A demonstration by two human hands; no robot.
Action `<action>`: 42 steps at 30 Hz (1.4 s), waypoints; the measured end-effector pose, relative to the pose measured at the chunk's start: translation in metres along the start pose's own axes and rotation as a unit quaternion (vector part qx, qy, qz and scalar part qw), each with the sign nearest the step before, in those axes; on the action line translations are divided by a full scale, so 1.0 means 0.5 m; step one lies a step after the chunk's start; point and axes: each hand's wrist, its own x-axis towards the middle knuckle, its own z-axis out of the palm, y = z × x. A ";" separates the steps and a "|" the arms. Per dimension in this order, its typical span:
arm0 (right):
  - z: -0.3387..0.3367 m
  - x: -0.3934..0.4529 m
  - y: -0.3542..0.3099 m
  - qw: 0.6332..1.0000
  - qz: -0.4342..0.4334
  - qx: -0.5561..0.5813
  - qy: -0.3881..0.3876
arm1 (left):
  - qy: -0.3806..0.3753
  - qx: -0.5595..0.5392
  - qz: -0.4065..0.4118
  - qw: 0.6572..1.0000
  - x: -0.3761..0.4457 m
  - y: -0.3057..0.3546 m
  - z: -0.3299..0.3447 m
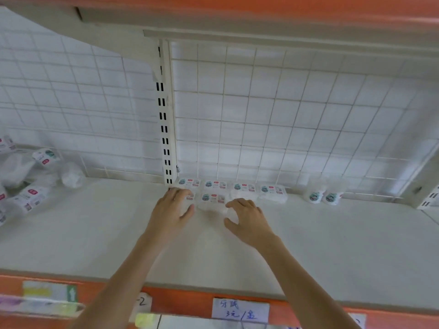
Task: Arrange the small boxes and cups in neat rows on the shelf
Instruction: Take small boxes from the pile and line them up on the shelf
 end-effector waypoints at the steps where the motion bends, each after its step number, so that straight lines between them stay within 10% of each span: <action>1: -0.012 -0.019 0.000 1.000 0.001 -0.003 -0.002 | -0.032 0.004 0.010 0.999 -0.007 0.019 -0.007; 13: -0.080 -0.348 -0.015 0.993 -0.068 0.034 0.087 | -0.051 0.048 0.020 0.997 -0.271 0.213 -0.090; 23: 0.021 -0.582 -0.069 0.982 -0.139 0.119 -0.041 | -0.053 0.035 -0.211 0.975 -0.656 0.272 -0.182; 31: 0.121 -0.602 -0.287 0.933 -0.255 0.184 -0.174 | -0.021 0.078 -0.414 0.907 -0.872 0.231 -0.329; 42: 0.269 -0.519 -0.706 0.881 -0.380 0.176 -0.219 | 0.045 0.139 -0.482 0.864 -1.058 0.001 -0.578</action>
